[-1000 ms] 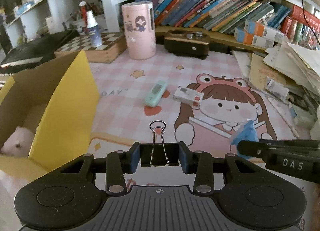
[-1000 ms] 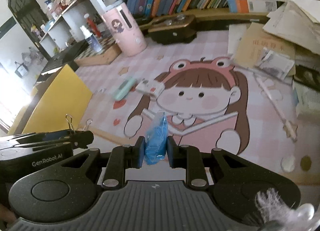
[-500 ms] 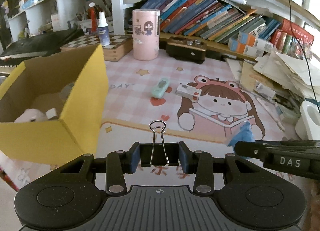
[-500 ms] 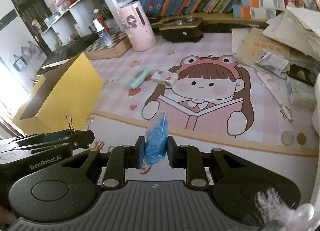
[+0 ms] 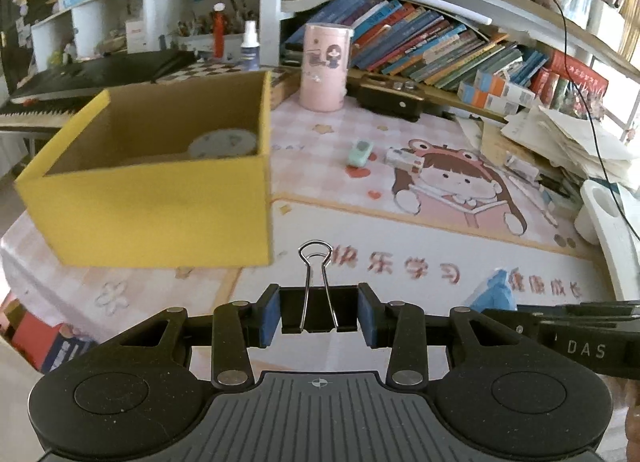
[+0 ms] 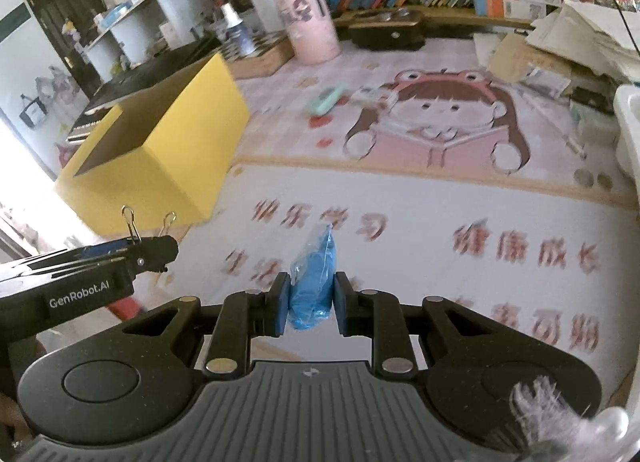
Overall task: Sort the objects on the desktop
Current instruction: 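Carry the binder clip and blue bag with both grippers toward the yellow box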
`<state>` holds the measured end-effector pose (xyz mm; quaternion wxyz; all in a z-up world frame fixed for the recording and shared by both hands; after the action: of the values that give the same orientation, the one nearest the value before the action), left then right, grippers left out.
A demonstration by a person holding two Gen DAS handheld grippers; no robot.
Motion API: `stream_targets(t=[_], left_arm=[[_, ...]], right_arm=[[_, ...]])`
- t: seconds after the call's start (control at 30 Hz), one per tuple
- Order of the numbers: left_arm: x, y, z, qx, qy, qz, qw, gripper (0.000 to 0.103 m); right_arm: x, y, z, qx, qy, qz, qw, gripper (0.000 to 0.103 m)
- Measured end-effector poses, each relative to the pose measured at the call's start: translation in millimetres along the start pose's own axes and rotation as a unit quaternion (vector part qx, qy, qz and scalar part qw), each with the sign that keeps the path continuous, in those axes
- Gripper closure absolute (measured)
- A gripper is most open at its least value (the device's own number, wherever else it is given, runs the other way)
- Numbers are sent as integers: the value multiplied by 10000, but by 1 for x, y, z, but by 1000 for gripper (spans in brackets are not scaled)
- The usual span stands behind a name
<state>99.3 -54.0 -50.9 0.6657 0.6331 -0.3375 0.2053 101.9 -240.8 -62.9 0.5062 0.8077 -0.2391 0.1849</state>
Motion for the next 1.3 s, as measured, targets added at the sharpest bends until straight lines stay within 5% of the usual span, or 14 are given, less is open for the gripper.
stream_targets(t=[0.67,1.3], left_arm=[[-62,74,-96,499,571,283,9967,65],[-70,87,-136,796,750,396,9932,65]], right_arm=[[-68,1,-113,500,694,-233,9961,82],[-71,-14,-166,717,1133,-286,9906,82]])
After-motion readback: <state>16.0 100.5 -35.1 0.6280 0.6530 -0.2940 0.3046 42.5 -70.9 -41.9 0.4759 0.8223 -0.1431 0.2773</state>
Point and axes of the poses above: each gripper's, at about its wrist camera, not at the fingertips, and y roughly against the way its jaws point, z to its right, x to its top, the point moved 4 cm from there along -y, roughly the way its jaws point, and after that the axes turned 9 degrees about -y, right-handed, at the moved point
